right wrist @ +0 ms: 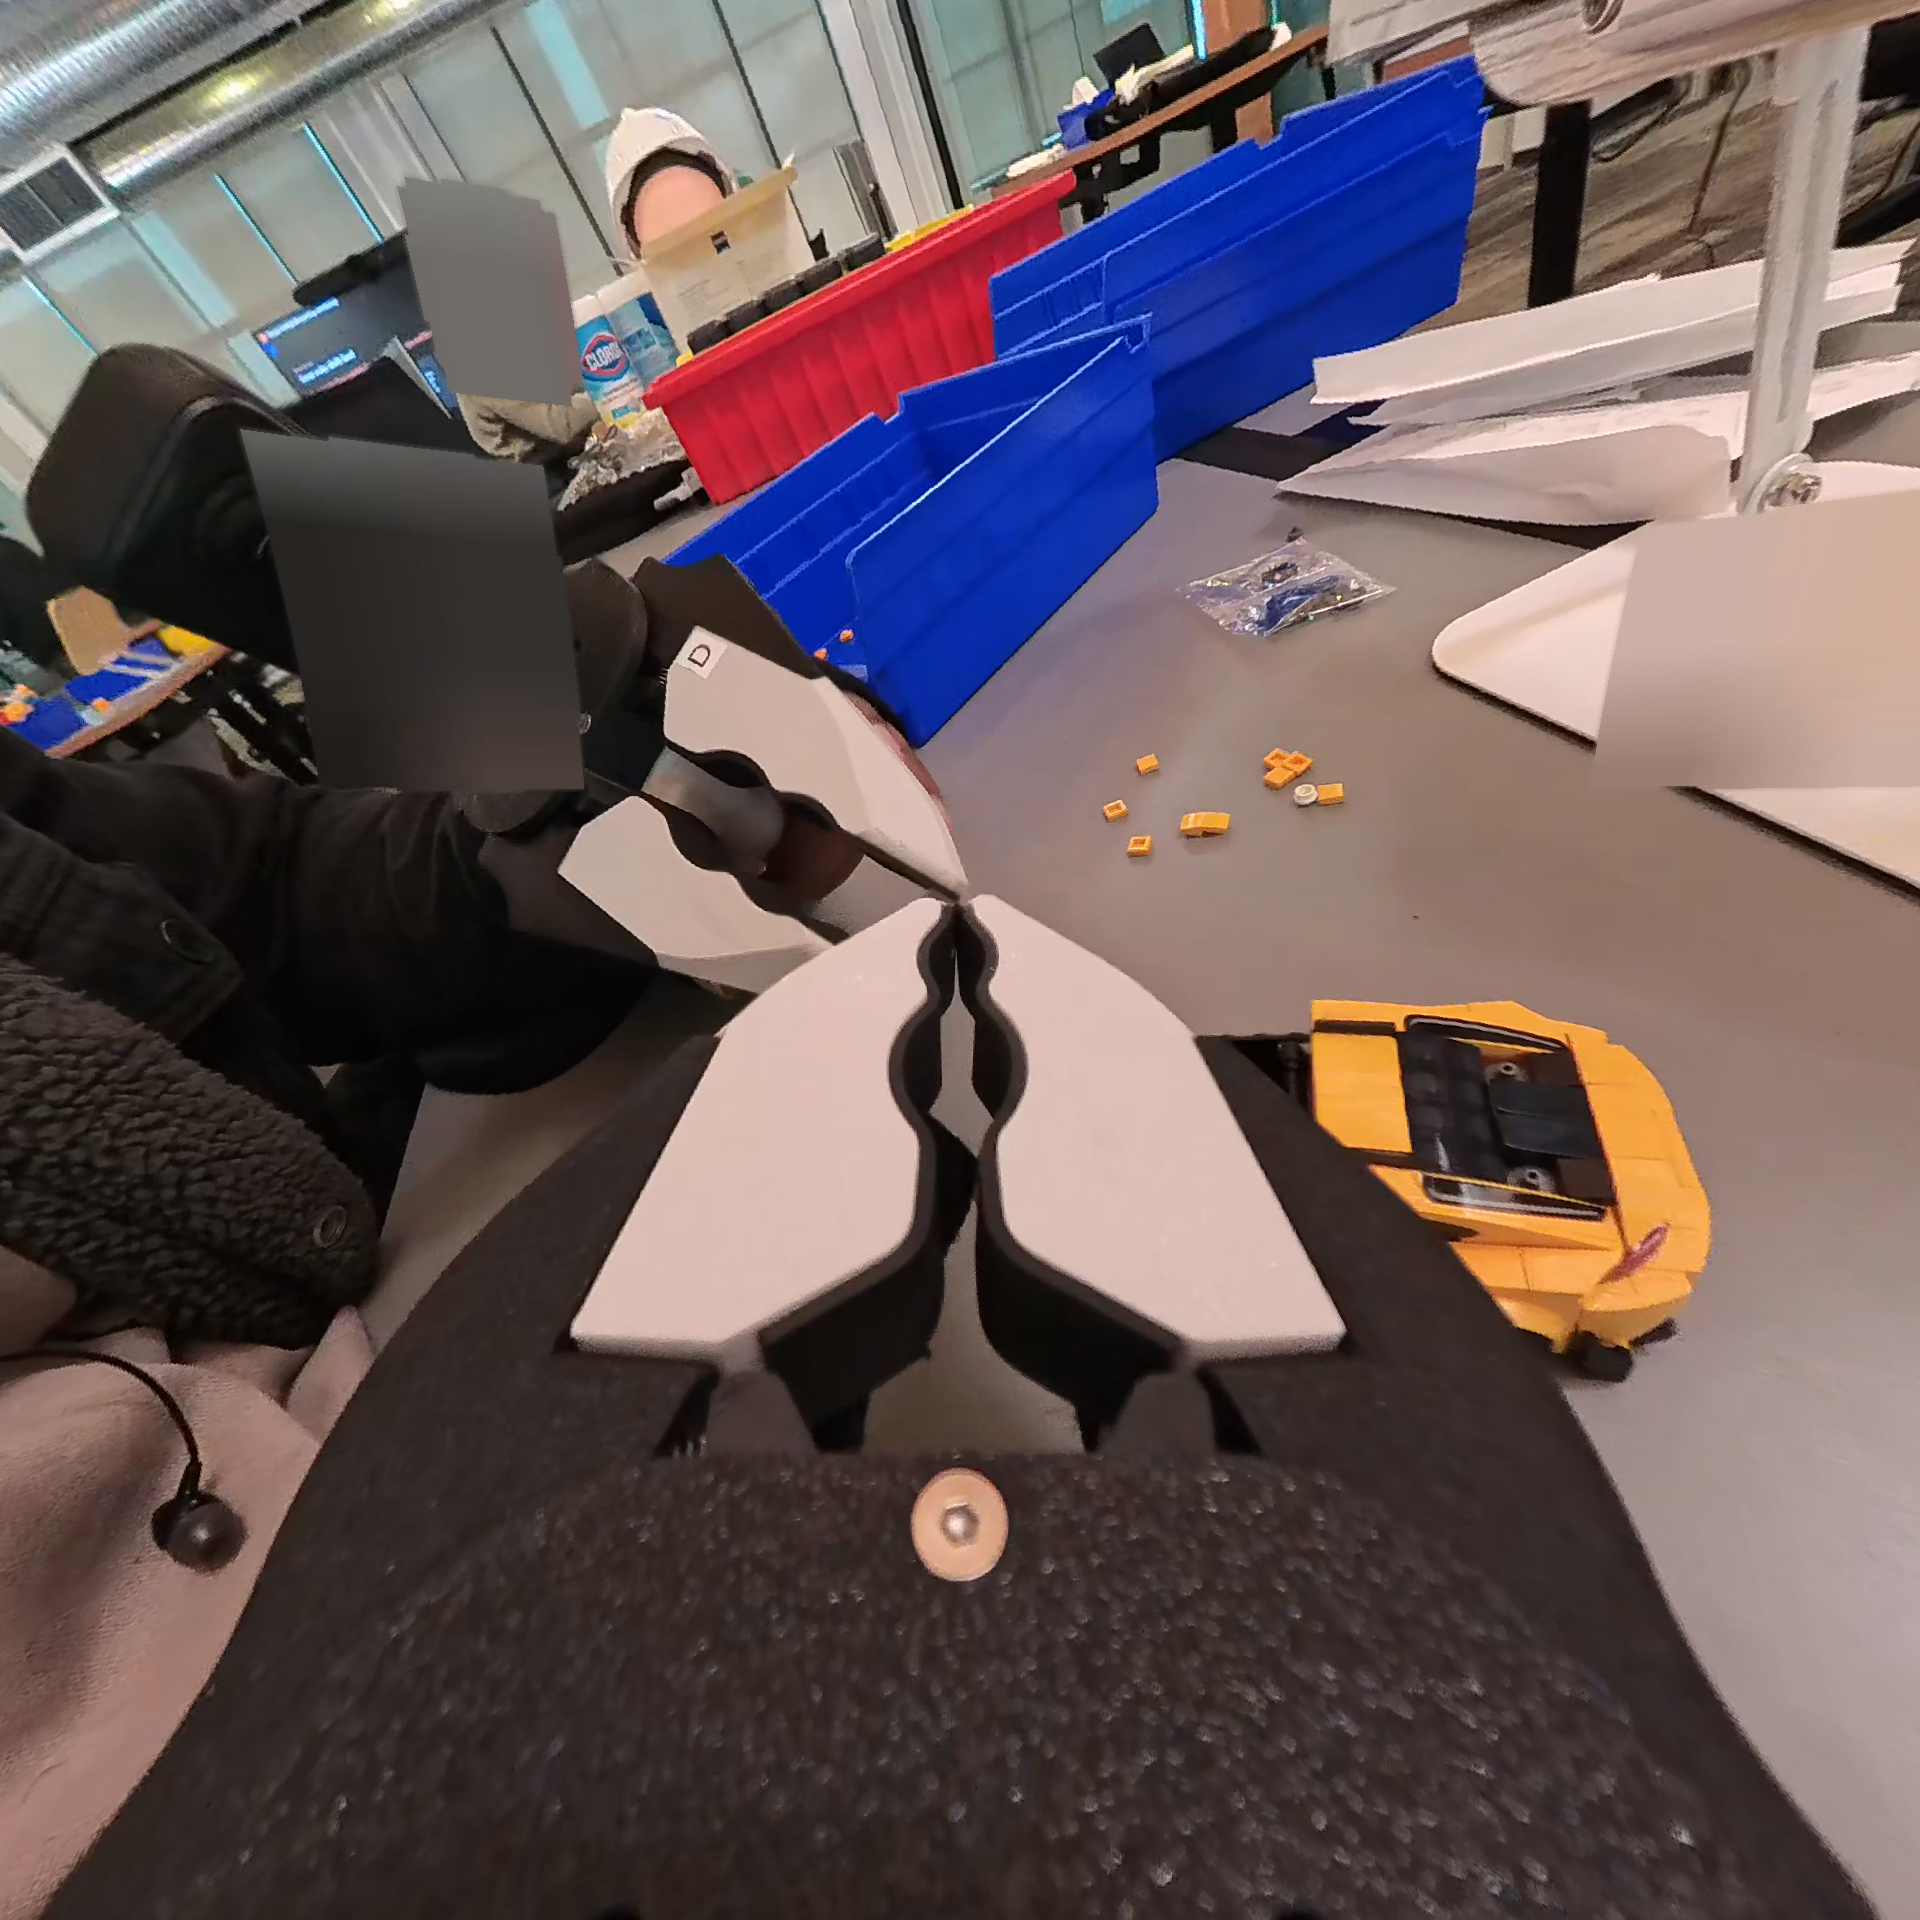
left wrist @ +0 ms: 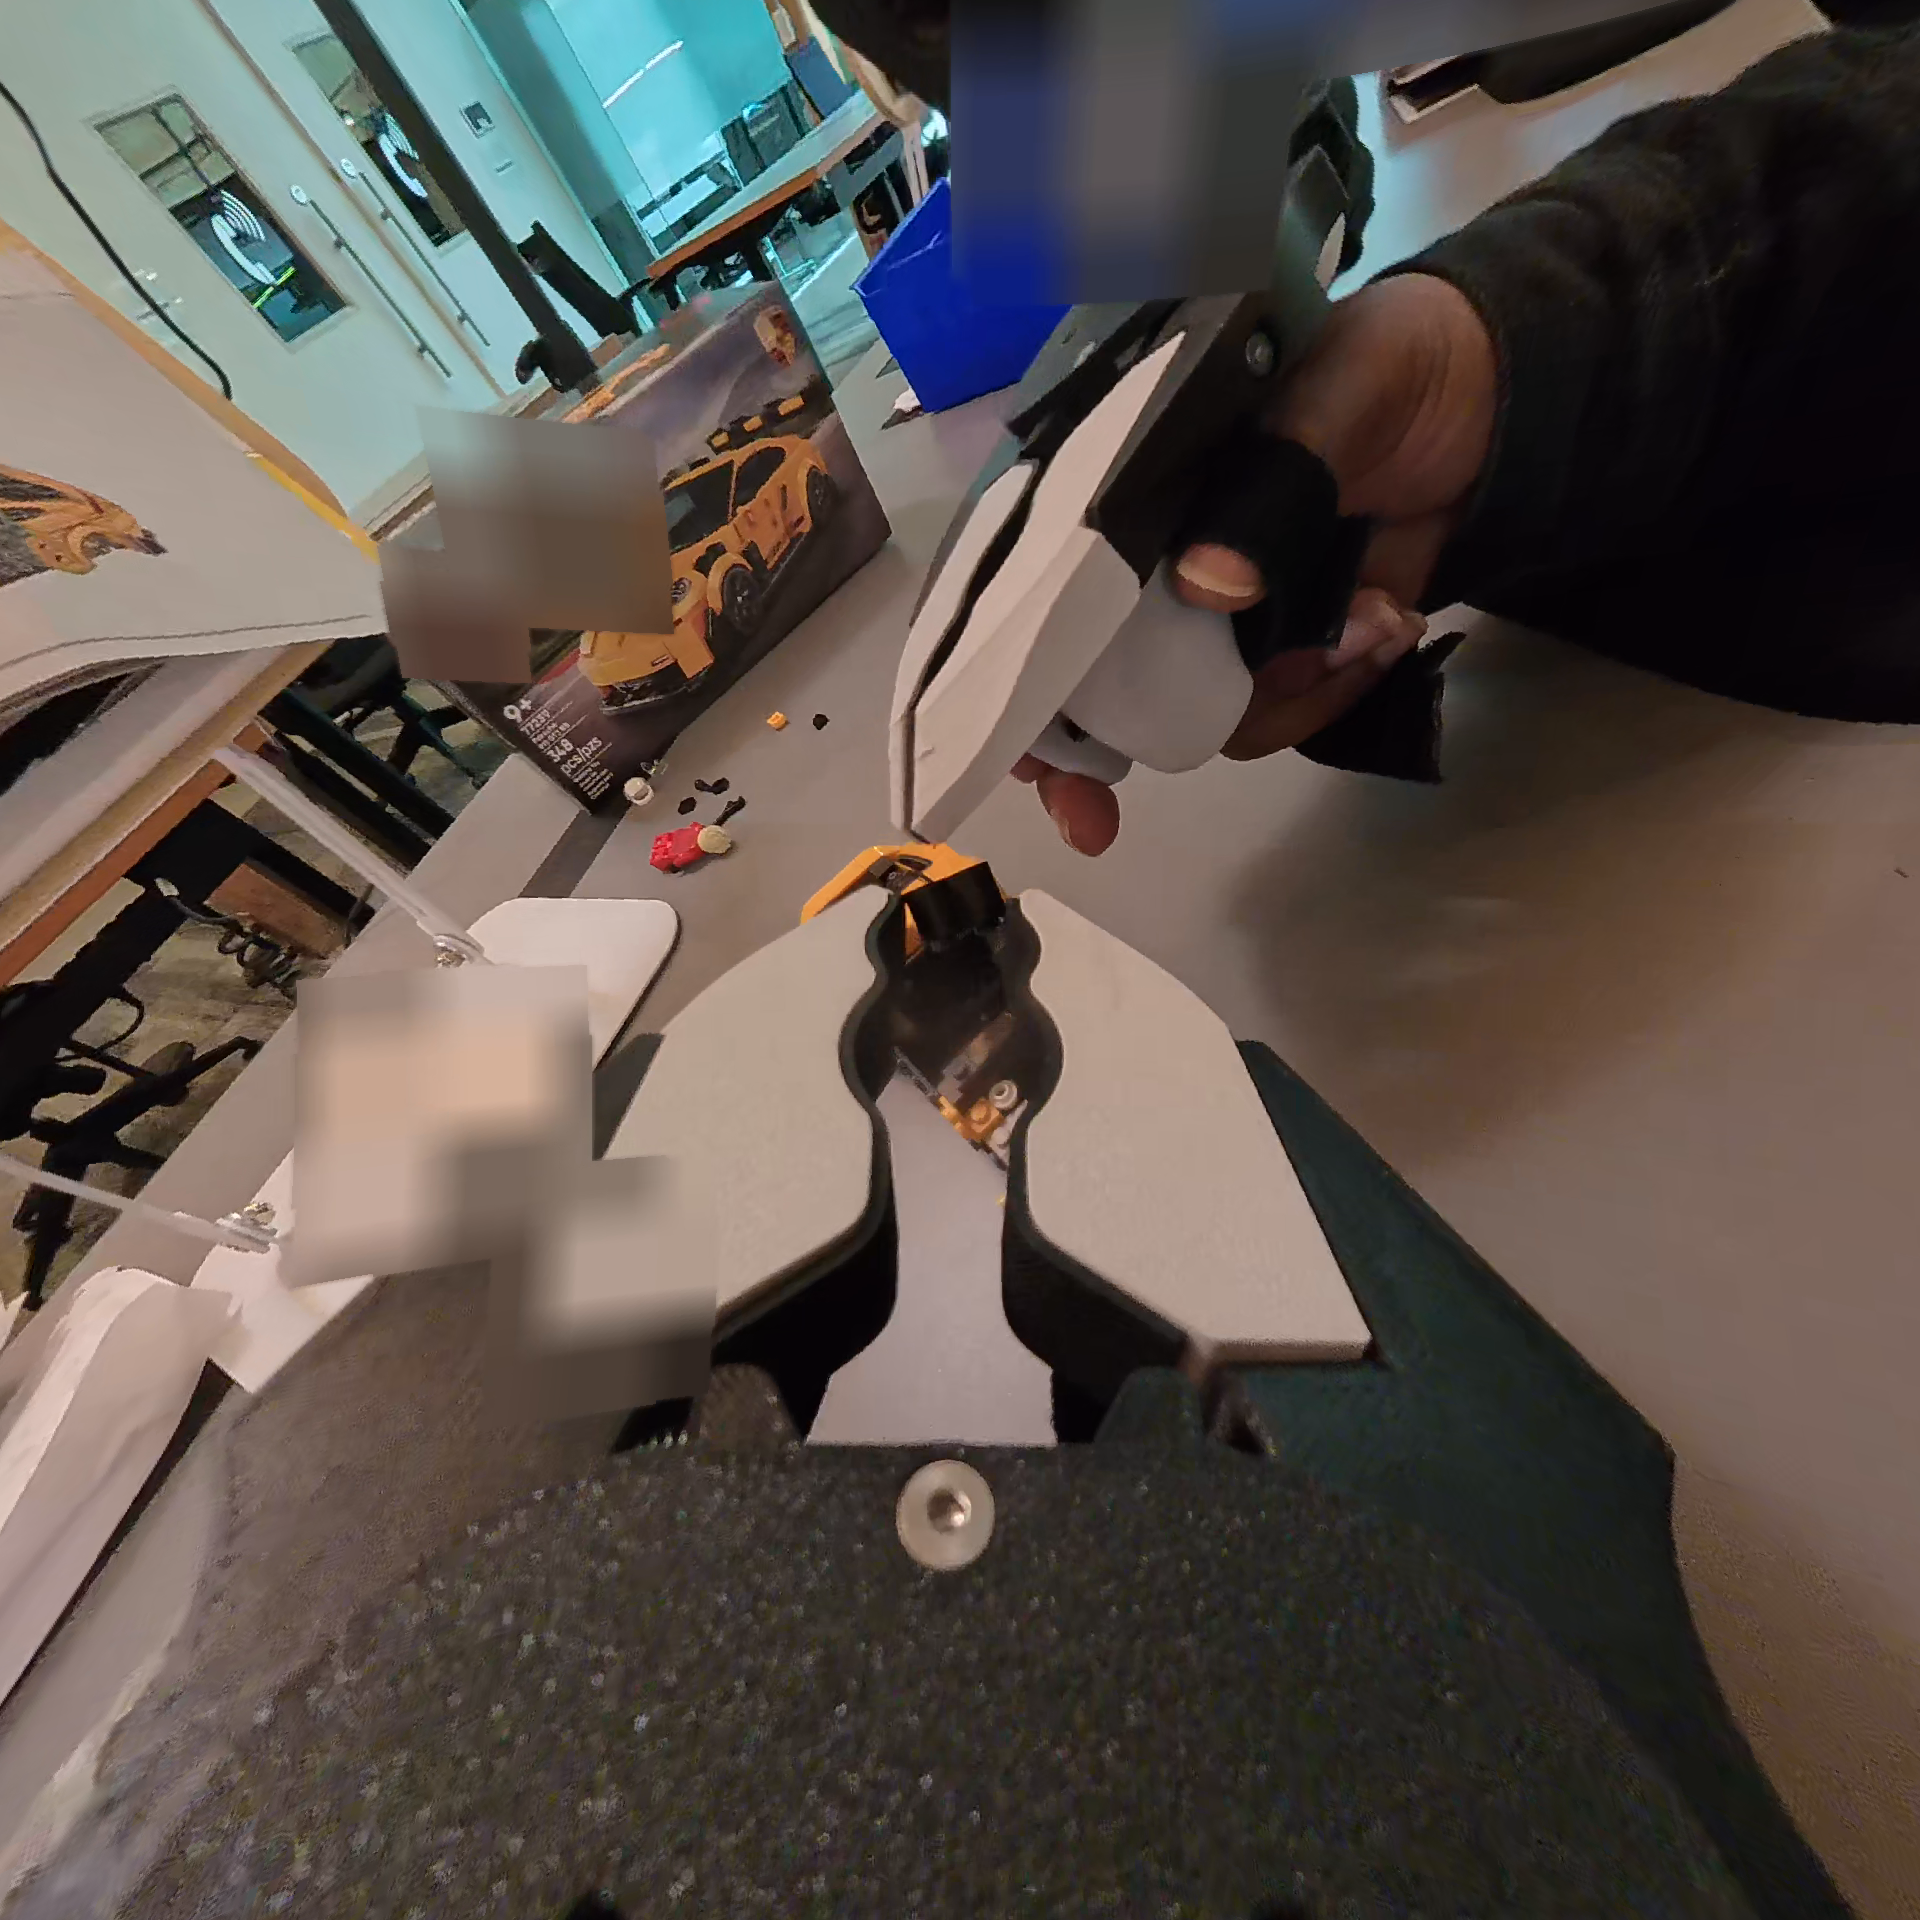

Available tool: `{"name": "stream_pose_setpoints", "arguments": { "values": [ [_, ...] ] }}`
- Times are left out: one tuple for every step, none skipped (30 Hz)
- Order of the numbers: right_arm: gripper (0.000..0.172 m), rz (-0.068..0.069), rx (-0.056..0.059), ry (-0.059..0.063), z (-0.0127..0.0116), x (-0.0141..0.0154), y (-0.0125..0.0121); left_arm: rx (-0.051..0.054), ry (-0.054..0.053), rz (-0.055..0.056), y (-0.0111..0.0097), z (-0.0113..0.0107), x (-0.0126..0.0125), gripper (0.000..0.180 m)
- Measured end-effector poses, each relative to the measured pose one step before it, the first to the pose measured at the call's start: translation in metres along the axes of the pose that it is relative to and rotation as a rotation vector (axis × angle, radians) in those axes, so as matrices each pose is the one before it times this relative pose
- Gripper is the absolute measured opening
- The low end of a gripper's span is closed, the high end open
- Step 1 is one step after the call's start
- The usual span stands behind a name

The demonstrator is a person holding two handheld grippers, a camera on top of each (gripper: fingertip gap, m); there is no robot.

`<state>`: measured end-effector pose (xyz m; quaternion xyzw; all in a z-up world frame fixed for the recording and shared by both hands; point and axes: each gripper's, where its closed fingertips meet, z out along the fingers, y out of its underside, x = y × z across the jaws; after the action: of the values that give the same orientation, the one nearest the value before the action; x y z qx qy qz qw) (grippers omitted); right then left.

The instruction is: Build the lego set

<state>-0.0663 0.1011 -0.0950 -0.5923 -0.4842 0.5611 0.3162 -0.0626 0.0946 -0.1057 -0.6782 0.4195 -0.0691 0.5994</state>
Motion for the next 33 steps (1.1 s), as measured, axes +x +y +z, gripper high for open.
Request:
{"name": "stream_pose_setpoints", "arguments": {
  "values": [
    [0.000, 0.0050, 0.0083, 0.0028, -0.00104, 0.00124, -0.00136, 0.0065, -0.0023, -0.0092, -0.00082, -0.00088, -0.00151, 0.017],
    [0.003, 0.0066, 0.0082, 0.0007, -0.00106, 0.00106, -0.00134, 0.0058, -0.0013, -0.0098, -0.00080, -0.00079, -0.00134, 0.017],
    [0.007, 0.0097, 0.0076, -0.0001, -0.00108, 0.00121, -0.00148, 0.0072, -0.0015, -0.0134, -0.00081, -0.00077, -0.00149, 0.017],
    [0.012, 0.0144, 0.0091, 0.0045, -0.00113, 0.00197, -0.00177, 0.0104, 0.0018, -0.0190, -0.00131, -0.00085, -0.00119, 0.017],
    [0.015, 0.0165, 0.0105, 0.0015, -0.00122, 0.00167, -0.00187, 0.0115, 0.0041, -0.0244, -0.00146, -0.00084, -0.00117, 0.017],
    [0.018, 0.0173, 0.0105, -0.0056, -0.00120, 0.00072, -0.00185, 0.0127, 0.0032, -0.0243, -0.00165, -0.00096, -0.00135, 0.017],
    [0.019, 0.0162, 0.0103, -0.0087, -0.00108, -0.00001, -0.00185, 0.0141, 0.0046, -0.0240, -0.00182, -0.00107, -0.00110, 0.017],
    [0.019, 0.0122, 0.0100, -0.0103, -0.00083, -0.00076, -0.00172, 0.0133, 0.0081, -0.0265, -0.00179, -0.00099, -0.00073, 0.017],
    [0.018, 0.0078, 0.0067, -0.0116, -0.00048, -0.00142, -0.00133, 0.0149, 0.0110, -0.0290, -0.00197, -0.00087, -0.00040, 0.018],
    [0.018, 0.0033, 0.0022, -0.0128, 0.00005, -0.00210, -0.00041, 0.0198, 0.0158, -0.0291, -0.00252, -0.00097, 0.00043, 0.017],
    [0.017, -0.0009, 0.0003, -0.0165, 0.00043, -0.00316, -0.00008, 0.0267, 0.0192, -0.0240, -0.00346, -0.00127, 0.00113, 0.017],
    [0.016, -0.0048, 0.0008, -0.0180, 0.00069, -0.00381, -0.00011, 0.0305, 0.0131, -0.0132, -0.00406, -0.00137, 0.00086, 0.017],
    [0.016, -0.0085, 0.0013, -0.0188, 0.00067, -0.00455, -0.00037, 0.0278, 0.0070, -0.0007, -0.00398, -0.00140, 0.00065, 0.018],
    [0.016, -0.0098, 0.0001, -0.0189, 0.00077, -0.00470, -0.00035, 0.0204, 0.0045, 0.0099, -0.00311, -0.00099, 0.00101, 0.017],
    [0.016, -0.0082, -0.0026, -0.0157, 0.00084, -0.00426, 0.00012, 0.0100, 0.0025, 0.0180, -0.00160, -0.00057, 0.00126, 0.018],
    [0.016, -0.0035, -0.0046, -0.0100, 0.00090, -0.00308, 0.00041, 0.0013, 0.0019, 0.0239, -0.00041, 0.00015, 0.00174, 0.017],
    [0.016, 0.0014, -0.0031, -0.0061, 0.00100, -0.00200, 0.00067, -0.0004, 0.0028, 0.0268, 0.00017, 0.00038, 0.00231, 0.018],
    [0.016, 0.0044, -0.0028, -0.0090, 0.00101, -0.00191, 0.00085, 0.0006, 0.0028, 0.0288, -0.00010, 0.00070, 0.00267, 0.018],
    [0.016, 0.0071, -0.0032, -0.0098, 0.00088, -0.00171, 0.00100, -0.0039, -0.0054, 0.0296, 0.00046, 0.00052, 0.00142, 0.018],
    [0.015, 0.0103, 0.0020, -0.0064, 0.00021, -0.00082, 0.00003, -0.0069, -0.0100, 0.0306, 0.00079, 0.00025, 0.00017, 0.017],
    [0.015, 0.0088, -0.0039, -0.0038, 0.00026, -0.00030, 0.00062, -0.0053, -0.0071, 0.0245, 0.00055, 0.00000, -0.00003, 0.017],
    [0.015, 0.0048, -0.0028, -0.0012, 0.00020, 0.00001, 0.00041, -0.0043, -0.0068, 0.0183, 0.00038, 0.00004, -0.00014, 0.017],
    [0.015, 0.0011, -0.0017, -0.0044, 0.00007, -0.00050, 0.00036, -0.0055, -0.0072, 0.0188, 0.00039, 0.00029, -0.00005, 0.017],
    [0.015, 0.0014, -0.0049, -0.0074, 0.00044, -0.00123, 0.00069, -0.0129, -0.0079, 0.0237, 0.00140, 0.00054, 0.00009, 0.017],
    [0.015, 0.0002, -0.0061, -0.0082, 0.00053, -0.00146, 0.00096, -0.0197, -0.0111, 0.0280, 0.00254, 0.00076, -0.00015, 0.017],
    [0.016, -0.0026, -0.0055, -0.0033, 0.00052, -0.00077, 0.00085, -0.0162, -0.0093, 0.0252, 0.00224, 0.00066, 0.00004, 0.017],
    [0.016, -0.0028, -0.0055, 0.0028, 0.00049, 0.00016, 0.00089, -0.0086, -0.0015, 0.0207, 0.00108, 0.00040, 0.00092, 0.017],
    [0.016, -0.0012, -0.0067, 0.0064, 0.00042, 0.00093, 0.00115, -0.0094, -0.0020, 0.0212, 0.00084, 0.00037, 0.00090, 0.017],
    [0.016, -0.0008, -0.0070, 0.0095, 0.00049, 0.00132, 0.00117, -0.0143, -0.0070, 0.0274, 0.00140, 0.00050, 0.00025, 0.017],
    [0.016, -0.0023, -0.0065, 0.0082, 0.00046, 0.00114, 0.00116, -0.0170, -0.0052, 0.0261, 0.00188, 0.00067, 0.00066, 0.017],
    [0.016, 0.0005, -0.0094, 0.0121, 0.00060, 0.00190, 0.00172, -0.0156, -0.0041, 0.0203, 0.00195, 0.00074, 0.00070, 0.017],
    [0.015, 0.0039, -0.0139, 0.0198, 0.00063, 0.00340, 0.00242, -0.0128, -0.0035, 0.0189, 0.00155, 0.00066, 0.00071, 0.017],
    [0.015, 0.0047, -0.0176, 0.0174, 0.00081, 0.00346, 0.00326, -0.0061, -0.0031, 0.0185, 0.00045, 0.00037, 0.00075, 0.017]
  ]
}}
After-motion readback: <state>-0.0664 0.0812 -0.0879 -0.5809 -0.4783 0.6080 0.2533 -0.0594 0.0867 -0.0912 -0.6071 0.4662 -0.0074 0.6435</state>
